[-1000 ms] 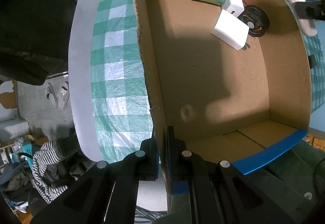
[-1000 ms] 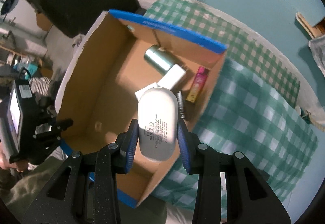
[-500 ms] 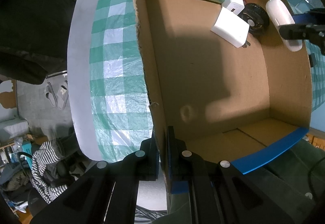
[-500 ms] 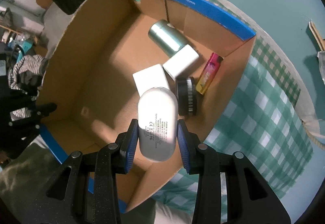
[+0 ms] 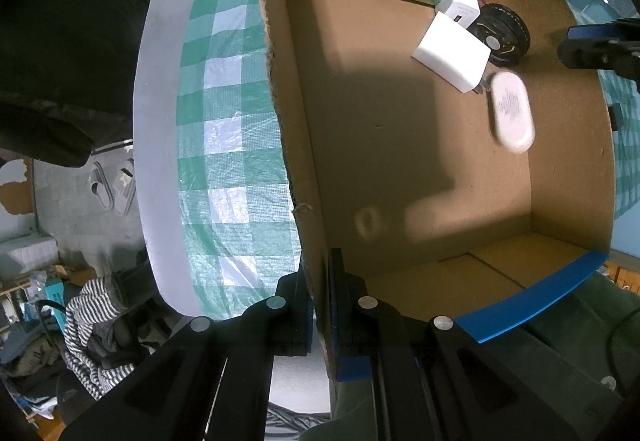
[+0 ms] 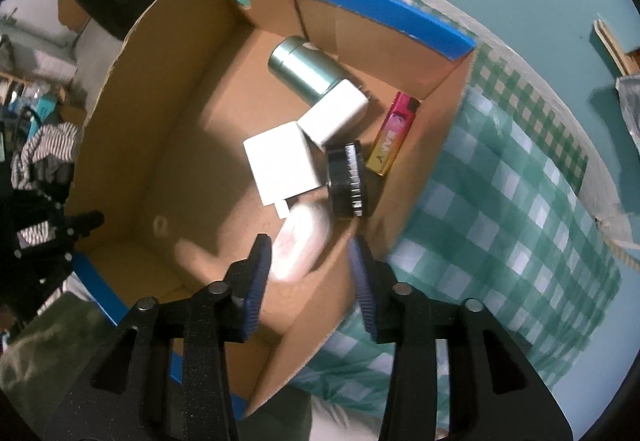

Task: Organize rigid objects
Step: 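Lower the power bank into the box and open the right gripper, then move the right gripper to the white octagonal device and grasp it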

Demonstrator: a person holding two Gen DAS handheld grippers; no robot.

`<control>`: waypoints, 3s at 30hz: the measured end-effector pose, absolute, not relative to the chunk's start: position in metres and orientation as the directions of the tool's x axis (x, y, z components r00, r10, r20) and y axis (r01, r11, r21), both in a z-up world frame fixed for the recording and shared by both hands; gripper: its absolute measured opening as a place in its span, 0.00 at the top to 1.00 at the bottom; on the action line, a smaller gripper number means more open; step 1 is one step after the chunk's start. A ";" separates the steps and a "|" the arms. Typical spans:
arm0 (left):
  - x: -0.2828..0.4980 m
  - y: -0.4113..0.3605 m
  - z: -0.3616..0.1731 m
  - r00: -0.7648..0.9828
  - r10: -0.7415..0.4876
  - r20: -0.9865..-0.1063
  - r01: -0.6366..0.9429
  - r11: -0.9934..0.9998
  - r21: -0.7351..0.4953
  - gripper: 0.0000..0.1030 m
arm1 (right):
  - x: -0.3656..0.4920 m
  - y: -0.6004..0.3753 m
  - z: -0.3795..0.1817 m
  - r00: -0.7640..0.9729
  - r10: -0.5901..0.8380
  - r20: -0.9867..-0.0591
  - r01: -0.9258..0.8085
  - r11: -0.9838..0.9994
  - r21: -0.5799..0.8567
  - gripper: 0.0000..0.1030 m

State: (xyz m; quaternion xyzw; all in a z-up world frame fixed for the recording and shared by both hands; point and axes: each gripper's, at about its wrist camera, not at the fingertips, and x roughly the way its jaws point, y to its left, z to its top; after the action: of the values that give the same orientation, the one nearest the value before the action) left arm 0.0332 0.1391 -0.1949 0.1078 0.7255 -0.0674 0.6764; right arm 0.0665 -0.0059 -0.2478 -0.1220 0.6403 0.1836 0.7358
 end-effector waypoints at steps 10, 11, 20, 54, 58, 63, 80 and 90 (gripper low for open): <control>0.033 0.138 -0.196 -0.063 0.068 -0.996 0.248 0.967 0.050 0.94 | 0.061 -0.014 -0.223 0.168 0.168 -0.971 -0.402 0.911 0.088 0.45; 0.033 0.138 -0.196 -0.063 0.069 -0.996 0.248 0.967 0.051 0.94 | 0.061 -0.015 -0.220 0.173 0.172 -0.970 -0.401 0.911 0.090 0.44; 0.033 0.138 -0.196 -0.065 0.070 -0.995 0.250 0.967 0.051 0.94 | 0.055 -0.030 -0.212 0.189 0.173 -0.967 -0.380 0.920 0.090 0.44; 0.031 0.138 -0.195 -0.067 0.079 -0.995 0.238 0.969 0.061 0.94 | 0.032 -0.166 -0.310 0.089 0.100 -0.991 -0.374 0.925 0.060 0.33; 0.032 0.139 -0.194 -0.066 0.084 -0.994 0.238 0.969 0.066 0.94 | 0.026 -0.164 -0.328 0.030 0.062 -0.998 -0.412 0.910 0.044 0.33; 0.033 0.139 -0.193 -0.065 0.088 -0.994 0.234 0.970 0.070 0.94 | 0.019 -0.160 -0.339 0.048 -0.015 -0.999 -0.484 0.874 -0.036 0.32; 0.033 0.138 -0.194 -0.063 0.088 -0.994 0.231 0.970 0.071 0.93 | 0.018 -0.190 -0.356 0.049 0.004 -0.999 -0.349 0.937 -0.014 0.41; 0.033 0.137 -0.196 -0.068 0.086 -0.994 0.241 0.968 0.067 0.93 | 0.029 -0.202 -0.356 0.035 0.028 -0.999 -0.210 0.978 0.020 0.43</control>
State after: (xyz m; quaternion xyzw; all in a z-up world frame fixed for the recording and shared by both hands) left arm 0.0333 0.1366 -0.1955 0.1123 0.7284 -0.0575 0.6735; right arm 0.0287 -0.2017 -0.3561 -0.0658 0.6898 0.0831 0.7162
